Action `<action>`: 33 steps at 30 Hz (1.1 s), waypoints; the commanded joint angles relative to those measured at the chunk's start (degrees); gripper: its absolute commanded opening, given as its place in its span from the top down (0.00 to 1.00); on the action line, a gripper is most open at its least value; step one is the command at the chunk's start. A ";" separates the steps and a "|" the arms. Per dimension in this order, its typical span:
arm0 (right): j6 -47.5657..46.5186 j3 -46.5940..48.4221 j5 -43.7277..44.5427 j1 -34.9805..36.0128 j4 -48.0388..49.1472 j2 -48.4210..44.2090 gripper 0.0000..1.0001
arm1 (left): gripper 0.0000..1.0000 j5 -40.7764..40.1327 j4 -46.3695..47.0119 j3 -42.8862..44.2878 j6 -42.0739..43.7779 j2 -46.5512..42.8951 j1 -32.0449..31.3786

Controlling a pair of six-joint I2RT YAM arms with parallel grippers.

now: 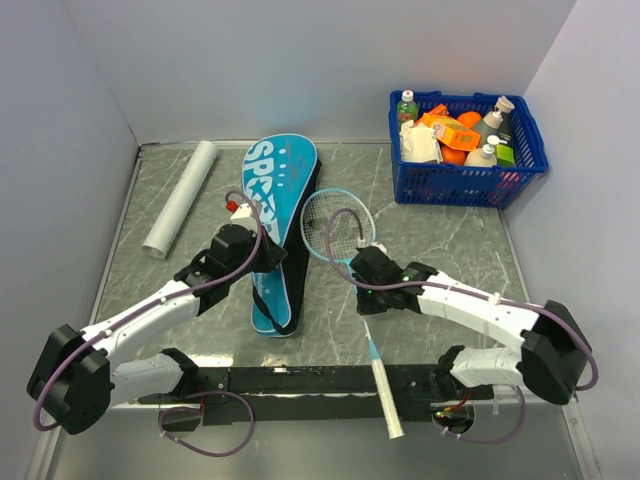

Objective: Pack up the badminton gear

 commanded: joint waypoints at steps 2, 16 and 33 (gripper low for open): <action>1.08 5.02 -1.12 1.93 4.06 5.87 1.00 | 0.99 0.77 5.56 1.24 0.12 -0.09 0.22; -4.10 23.21 -4.38 2.38 4.15 22.31 1.00 | 0.99 2.88 9.51 -3.51 -0.58 1.23 0.22; -6.30 45.54 -4.91 -10.19 15.23 44.81 1.00 | 0.99 5.43 10.04 -6.93 -0.84 0.26 0.22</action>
